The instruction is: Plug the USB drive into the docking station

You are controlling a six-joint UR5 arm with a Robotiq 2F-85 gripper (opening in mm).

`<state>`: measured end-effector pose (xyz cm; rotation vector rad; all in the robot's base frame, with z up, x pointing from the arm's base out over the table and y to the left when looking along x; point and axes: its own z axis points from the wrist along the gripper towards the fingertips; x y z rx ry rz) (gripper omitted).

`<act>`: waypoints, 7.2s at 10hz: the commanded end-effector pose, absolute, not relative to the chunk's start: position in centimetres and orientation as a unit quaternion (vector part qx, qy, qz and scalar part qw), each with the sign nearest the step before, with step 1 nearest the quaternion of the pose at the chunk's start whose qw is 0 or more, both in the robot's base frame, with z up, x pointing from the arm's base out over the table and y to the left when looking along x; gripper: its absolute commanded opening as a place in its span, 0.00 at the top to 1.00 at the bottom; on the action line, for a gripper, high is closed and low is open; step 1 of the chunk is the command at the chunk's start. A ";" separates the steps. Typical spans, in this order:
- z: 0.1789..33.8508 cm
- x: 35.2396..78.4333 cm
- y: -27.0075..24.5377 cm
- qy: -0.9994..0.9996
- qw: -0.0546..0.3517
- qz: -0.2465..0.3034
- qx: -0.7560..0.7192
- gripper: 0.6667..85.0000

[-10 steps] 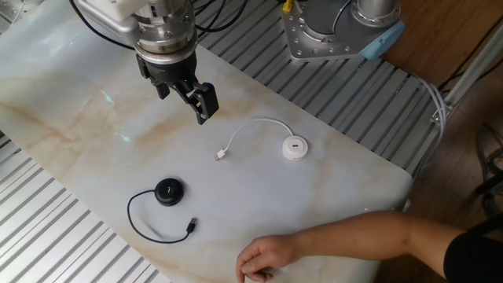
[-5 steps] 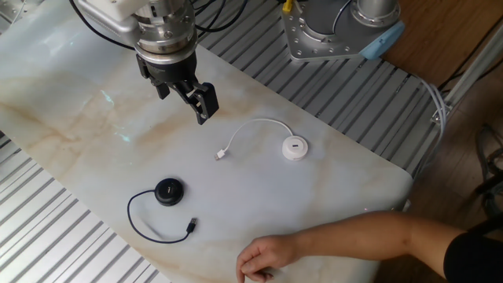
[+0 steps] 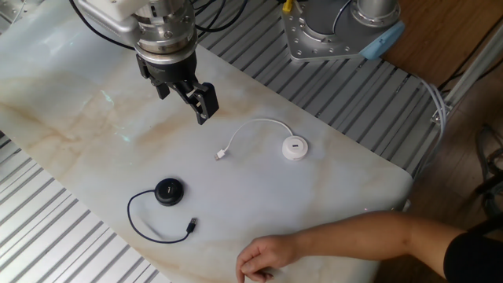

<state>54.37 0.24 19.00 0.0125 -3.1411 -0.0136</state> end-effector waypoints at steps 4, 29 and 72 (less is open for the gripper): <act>19.8 52.0 6.6 -0.991 0.040 -0.123 0.046 0.99; 18.0 52.3 2.7 -0.995 0.019 -0.062 0.070 0.99; 4.6 55.0 -0.8 -0.980 -0.012 -0.035 0.196 0.99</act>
